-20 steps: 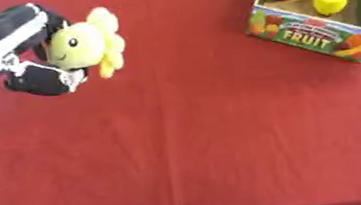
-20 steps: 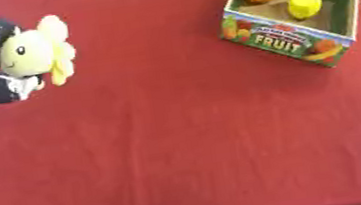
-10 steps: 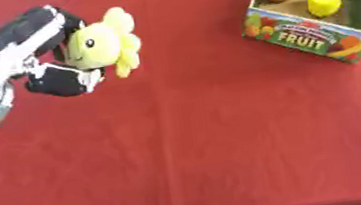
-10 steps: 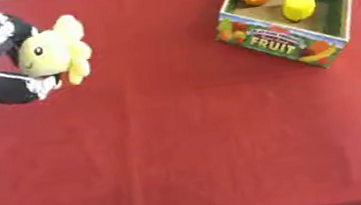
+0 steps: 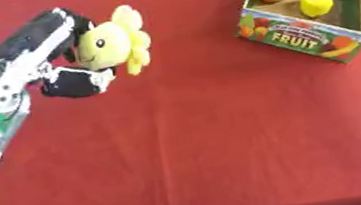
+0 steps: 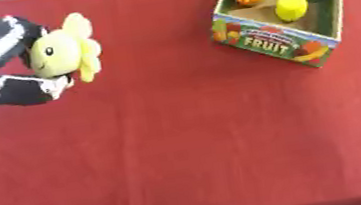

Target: Pick up the objects with one hand, pass them to the other hand, and then place them into the box on the other side of the table.

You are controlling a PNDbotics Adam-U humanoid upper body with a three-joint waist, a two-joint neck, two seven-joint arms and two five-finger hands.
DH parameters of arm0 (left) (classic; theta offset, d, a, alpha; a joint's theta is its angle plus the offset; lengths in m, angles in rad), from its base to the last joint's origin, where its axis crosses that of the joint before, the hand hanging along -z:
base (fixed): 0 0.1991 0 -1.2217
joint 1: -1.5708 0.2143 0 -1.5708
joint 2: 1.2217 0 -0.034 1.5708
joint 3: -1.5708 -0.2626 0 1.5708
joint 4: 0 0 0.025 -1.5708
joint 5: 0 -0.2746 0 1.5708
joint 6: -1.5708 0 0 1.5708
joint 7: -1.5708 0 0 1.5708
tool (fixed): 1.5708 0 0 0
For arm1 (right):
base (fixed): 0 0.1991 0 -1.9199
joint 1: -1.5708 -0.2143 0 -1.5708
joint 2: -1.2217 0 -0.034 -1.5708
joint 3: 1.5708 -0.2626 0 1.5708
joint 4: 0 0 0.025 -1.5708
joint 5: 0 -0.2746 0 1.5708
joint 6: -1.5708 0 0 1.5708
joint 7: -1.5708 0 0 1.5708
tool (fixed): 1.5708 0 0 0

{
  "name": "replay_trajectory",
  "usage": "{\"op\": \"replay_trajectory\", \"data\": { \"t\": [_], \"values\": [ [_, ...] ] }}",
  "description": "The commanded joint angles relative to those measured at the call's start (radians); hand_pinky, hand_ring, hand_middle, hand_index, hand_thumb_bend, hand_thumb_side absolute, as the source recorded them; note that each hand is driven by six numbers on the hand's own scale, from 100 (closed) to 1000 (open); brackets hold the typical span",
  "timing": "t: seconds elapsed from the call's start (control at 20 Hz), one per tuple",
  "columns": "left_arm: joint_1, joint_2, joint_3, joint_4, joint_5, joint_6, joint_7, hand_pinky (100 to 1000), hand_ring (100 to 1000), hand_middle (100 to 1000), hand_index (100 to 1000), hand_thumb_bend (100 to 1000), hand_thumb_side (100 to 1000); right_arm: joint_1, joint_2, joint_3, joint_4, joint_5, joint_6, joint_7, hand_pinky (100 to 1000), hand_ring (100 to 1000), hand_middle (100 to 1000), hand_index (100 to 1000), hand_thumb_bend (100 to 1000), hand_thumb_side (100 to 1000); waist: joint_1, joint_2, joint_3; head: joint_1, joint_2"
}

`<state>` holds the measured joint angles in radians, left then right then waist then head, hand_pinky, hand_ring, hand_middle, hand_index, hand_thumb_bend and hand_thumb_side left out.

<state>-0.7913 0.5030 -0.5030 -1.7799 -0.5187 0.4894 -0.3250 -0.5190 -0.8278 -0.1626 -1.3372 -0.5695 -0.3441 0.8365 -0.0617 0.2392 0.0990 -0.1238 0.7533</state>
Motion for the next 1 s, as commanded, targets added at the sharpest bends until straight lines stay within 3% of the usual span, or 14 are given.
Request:
{"op": "replay_trajectory", "data": {
  "t": [0.05, 1.0],
  "values": [
    [-0.009, -0.018, 0.005, 0.000, -0.003, -0.008, 0.027, 539, 541, 443, 581, 100, 150, -0.009, -0.041, 0.007, -0.040, -0.003, -0.071, 0.067, 901, 1000, 742, 892, 100, 386, -0.001, -0.025, 0.001, -0.010, -0.007],
    [0.026, -0.181, -0.001, 0.125, -0.010, -0.065, 0.228, 509, 529, 430, 585, 100, 266, -0.068, 0.028, 0.132, -0.092, 0.111, -0.132, 0.070, 903, 1000, 752, 893, 100, 394, -0.012, -0.018, 0.019, -0.093, -0.007]
  ]
}}
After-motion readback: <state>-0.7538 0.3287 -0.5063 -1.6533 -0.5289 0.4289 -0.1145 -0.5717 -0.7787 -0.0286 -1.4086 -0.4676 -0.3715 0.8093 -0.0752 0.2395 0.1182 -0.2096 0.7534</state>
